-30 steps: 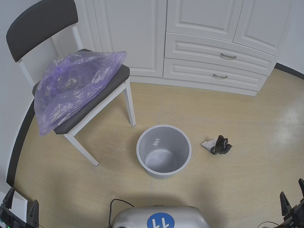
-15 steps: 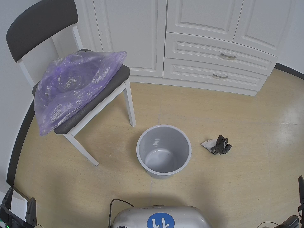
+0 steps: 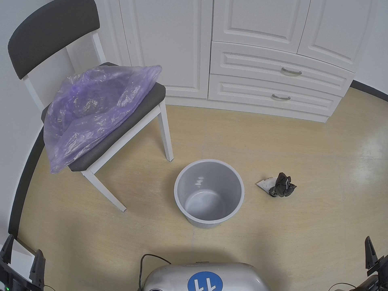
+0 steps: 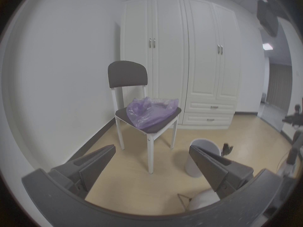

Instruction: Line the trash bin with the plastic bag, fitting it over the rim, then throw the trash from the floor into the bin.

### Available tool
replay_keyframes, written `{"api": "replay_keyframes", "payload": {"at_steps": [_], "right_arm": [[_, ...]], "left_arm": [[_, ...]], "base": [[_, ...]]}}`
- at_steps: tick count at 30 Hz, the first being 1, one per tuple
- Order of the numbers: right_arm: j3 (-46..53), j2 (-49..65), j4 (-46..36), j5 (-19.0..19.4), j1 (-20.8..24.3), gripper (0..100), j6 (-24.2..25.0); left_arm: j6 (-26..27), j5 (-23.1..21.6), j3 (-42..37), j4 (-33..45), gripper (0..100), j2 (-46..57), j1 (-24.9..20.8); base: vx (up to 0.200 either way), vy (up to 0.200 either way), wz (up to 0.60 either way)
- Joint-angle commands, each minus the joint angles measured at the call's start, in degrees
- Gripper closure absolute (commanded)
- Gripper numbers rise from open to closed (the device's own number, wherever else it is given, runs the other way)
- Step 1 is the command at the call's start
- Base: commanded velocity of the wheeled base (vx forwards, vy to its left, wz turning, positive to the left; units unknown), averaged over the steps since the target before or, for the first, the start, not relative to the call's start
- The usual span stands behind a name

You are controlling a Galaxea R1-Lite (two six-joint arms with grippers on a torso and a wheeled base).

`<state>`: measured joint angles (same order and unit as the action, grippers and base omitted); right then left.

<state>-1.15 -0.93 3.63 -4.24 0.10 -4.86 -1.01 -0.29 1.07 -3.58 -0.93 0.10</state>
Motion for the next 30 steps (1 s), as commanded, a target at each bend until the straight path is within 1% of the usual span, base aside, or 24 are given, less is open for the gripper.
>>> {"api": "replay_keyframes", "payload": {"at_steps": [1,2,3,4,5,6,7,10,11,12,13,16,18,20,21,22,23,24,27,30], "right_arm": [[0.88,0.93,-0.12,-0.50,0.08,0,10.14],[0.27,0.93,-0.47,-0.42,0.08,0,10.84],[-0.70,0.49,-0.56,-0.33,0.08,0,9.79],[-0.96,0.22,-0.73,-0.24,0.08,0,9.17],[-0.96,0.22,-0.73,-0.24,0.08,0,9.17],[-3.07,-2.68,-1.61,0.46,0.61,0,4.07],[-3.60,-4.08,-1.44,0.90,0.61,0,3.11],[-6.06,-11.47,-0.73,2.05,0.96,0,1.44],[-7.12,-13.49,-0.73,2.13,0.96,0,1.35],[-7.12,-13.49,-0.73,2.13,0.96,0,1.35],[-9.93,-19.29,-0.73,2.75,1.05,0,0.82],[-13.71,-26.67,0.32,3.80,1.13,0,-0.50],[-17.14,-31.94,2.26,3.63,1.05,0,-0.59],[-21.18,-37.31,4.72,3.19,1.05,0,-0.50],[-21.44,-37.66,4.89,3.19,1.05,0,-0.50],[-23.99,-41.17,6.91,3.19,1.05,0,-0.32],[-23.99,-41.17,6.91,3.19,1.05,0,-0.32],[-25.48,-44.69,9.46,3.28,1.31,0,0.03],[-25.31,-49.17,15.35,2.75,3.42,0,0.56],[-24.78,-50.14,18.25,1.08,3.59,0,1.08]], "left_arm": [[-18.41,-0.59,5.69,-8.02,0,0.93,-0.10],[-17.09,-1.38,6.31,-6.70,0,0.75,-0.19],[-13.40,-2.08,6.49,-4.15,0,0.31,-0.19],[-12.00,-2.26,6.57,-3.18,0,0.05,-0.27],[-12.00,-2.26,6.57,-3.18,0,0.05,-0.27],[-4.44,-2.34,7.54,1.12,0,-3.64,-1.33],[-3.29,-2.26,8.24,1.47,0,-5.58,-1.77],[-2.06,-1.82,10.97,1.21,0,-14.63,-2.21],[-1.98,-1.82,11.94,1.21,0,-16.74,-2.12],[-1.98,-1.82,11.94,1.21,0,-16.74,-2.12],[-1.89,-1.82,14.31,1.21,0,-22.80,-1.94],[-1.45,-1.73,17.47,0.95,0,-30.19,-1.86],[-0.66,-1.64,19.32,0.95,0,-34.49,-1.59],[1.28,-1.47,20.55,0.95,0,-37.66,-1.50],[1.45,-1.38,20.55,0.95,0,-37.83,-1.50],[3.47,-0.06,20.64,0.86,0,-39.50,-1.50],[3.47,-0.06,20.64,0.86,0,-39.50,-1.50],[5.49,1.08,20.37,0.86,0,-40.38,-1.50],[6.02,2.31,20.81,0.95,0,-40.82,-1.42],[6.29,3.46,21.08,0.95,0,-42.05,-0.71]], "base": [[0.000,0.000,0.00],[0.000,0.000,0.00],[0.000,0.000,0.00],[0.000,0.000,0.00],[0.000,0.000,0.00],[0.000,0.000,0.00],[0.000,0.000,0.00],[0.000,0.000,0.00],[0.000,0.000,0.00],[0.000,0.000,0.00],[0.000,0.000,0.00],[0.000,0.000,0.00],[0.000,0.000,0.00],[0.000,0.000,0.00],[0.000,0.000,0.00],[0.000,0.000,0.00],[0.000,0.000,0.00],[0.000,0.000,0.00],[0.000,0.000,0.00],[0.000,0.000,0.00]]}}
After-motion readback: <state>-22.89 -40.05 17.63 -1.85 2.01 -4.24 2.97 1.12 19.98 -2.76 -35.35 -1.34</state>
